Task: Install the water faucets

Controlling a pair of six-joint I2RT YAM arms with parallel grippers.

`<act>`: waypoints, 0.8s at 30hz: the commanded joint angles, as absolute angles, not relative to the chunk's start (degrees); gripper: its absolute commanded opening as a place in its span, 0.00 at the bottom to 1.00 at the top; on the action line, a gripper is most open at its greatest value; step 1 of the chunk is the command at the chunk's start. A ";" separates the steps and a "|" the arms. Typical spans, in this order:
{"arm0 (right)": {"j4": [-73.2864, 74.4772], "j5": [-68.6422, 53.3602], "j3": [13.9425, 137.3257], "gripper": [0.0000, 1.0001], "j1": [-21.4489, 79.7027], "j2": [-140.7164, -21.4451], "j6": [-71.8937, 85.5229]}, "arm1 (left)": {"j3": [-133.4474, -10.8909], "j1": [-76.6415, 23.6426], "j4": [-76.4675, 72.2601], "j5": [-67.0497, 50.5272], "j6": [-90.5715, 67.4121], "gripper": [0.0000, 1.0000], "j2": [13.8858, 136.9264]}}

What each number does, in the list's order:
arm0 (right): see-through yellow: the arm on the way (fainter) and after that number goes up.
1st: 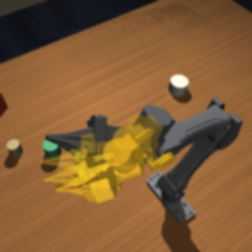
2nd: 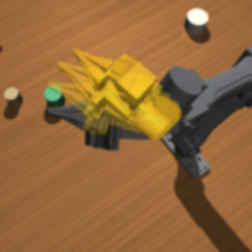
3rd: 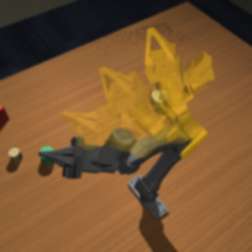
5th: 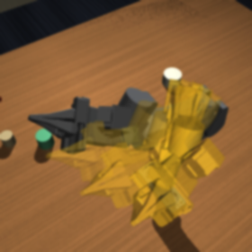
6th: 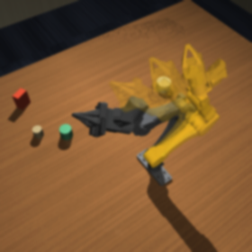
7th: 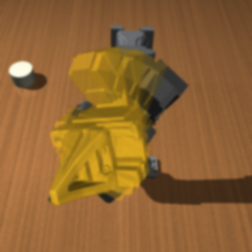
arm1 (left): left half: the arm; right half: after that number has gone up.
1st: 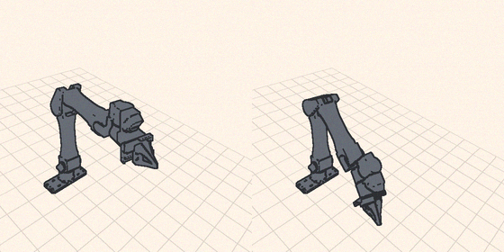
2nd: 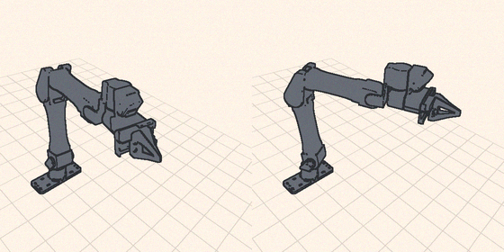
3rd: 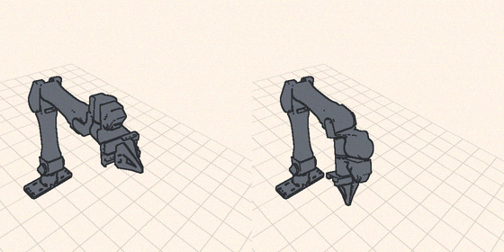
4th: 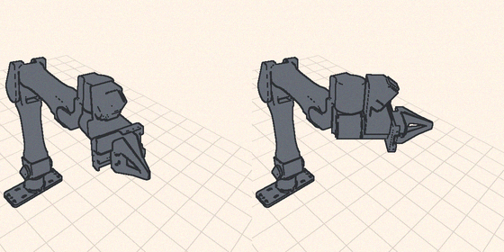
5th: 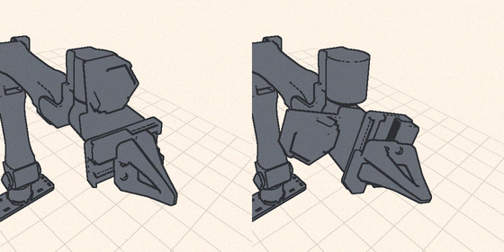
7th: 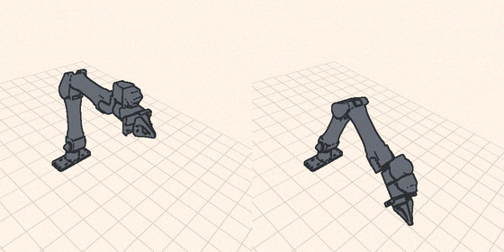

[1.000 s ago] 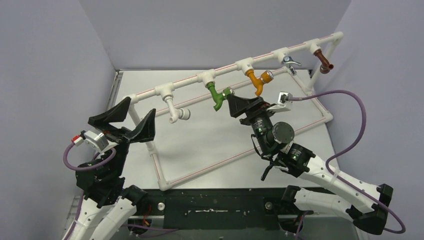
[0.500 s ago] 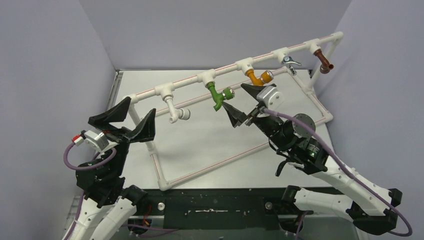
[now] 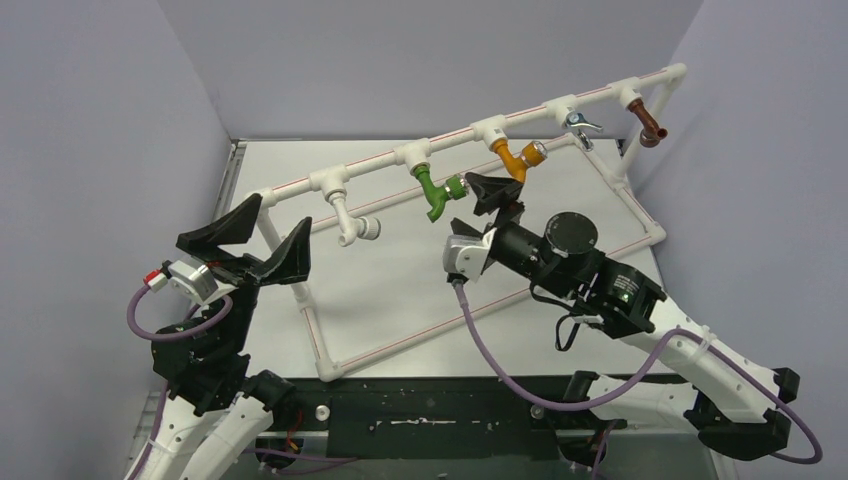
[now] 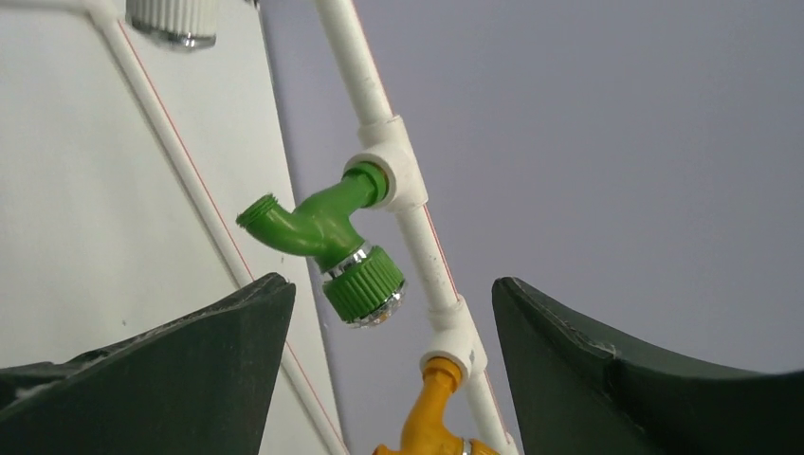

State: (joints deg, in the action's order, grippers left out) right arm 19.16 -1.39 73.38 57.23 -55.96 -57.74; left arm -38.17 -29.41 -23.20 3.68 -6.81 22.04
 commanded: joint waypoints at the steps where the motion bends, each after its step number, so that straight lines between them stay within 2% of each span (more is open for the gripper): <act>1: 24.58 6.53 76.55 0.78 59.09 -57.88 -72.87 | -38.96 -29.44 -24.35 3.78 -6.24 0.94 21.80; 9: 16.39 23.90 71.09 0.79 67.48 -60.15 -87.64 | -39.00 -29.53 -24.40 3.78 -6.16 0.94 21.98; 17: -0.14 28.32 62.71 0.78 68.07 -62.14 -97.75 | -38.94 -29.62 -24.26 3.87 -6.06 0.94 21.72; 24: -10.10 28.43 59.16 0.71 67.70 -64.84 -99.45 | -38.97 -29.87 -24.26 3.95 -6.04 0.94 21.63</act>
